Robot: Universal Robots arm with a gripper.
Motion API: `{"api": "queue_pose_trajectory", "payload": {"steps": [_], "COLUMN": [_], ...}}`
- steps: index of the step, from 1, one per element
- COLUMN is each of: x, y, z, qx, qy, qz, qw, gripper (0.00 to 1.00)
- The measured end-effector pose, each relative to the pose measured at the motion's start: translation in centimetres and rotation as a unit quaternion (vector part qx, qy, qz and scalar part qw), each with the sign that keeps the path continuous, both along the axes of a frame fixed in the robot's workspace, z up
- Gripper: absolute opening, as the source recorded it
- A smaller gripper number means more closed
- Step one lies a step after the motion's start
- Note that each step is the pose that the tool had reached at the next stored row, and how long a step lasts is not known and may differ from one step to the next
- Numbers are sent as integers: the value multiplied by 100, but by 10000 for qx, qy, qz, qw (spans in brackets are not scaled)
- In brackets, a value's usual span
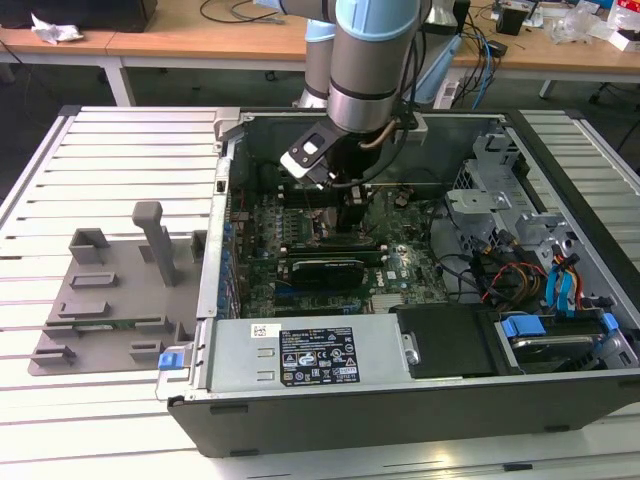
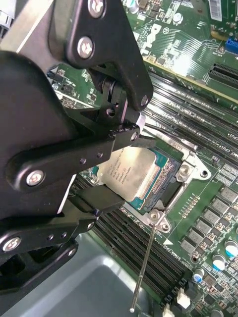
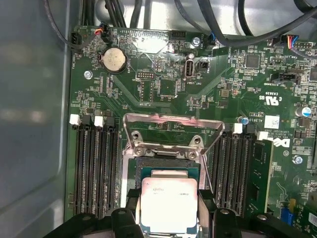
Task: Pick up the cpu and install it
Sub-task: 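Place the cpu into insertion slot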
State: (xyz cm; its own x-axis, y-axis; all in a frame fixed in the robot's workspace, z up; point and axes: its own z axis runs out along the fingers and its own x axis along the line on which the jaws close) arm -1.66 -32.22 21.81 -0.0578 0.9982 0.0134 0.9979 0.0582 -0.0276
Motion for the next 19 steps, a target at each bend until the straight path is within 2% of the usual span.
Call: {"api": "queue_pose_trajectory", "payload": {"steps": [4,9,13,19], "x": [0,-14,-20,-20], "y": [0,3,30,35], "z": [-30,-94,-145,-179], "qx": [-1,-1,-6,-13], "qy": [0,0,0,0], "qz": [-142,-148,-147,-148], "qw": [9999,9999,9999,9999], "gripper": [55,55,55,55]}}
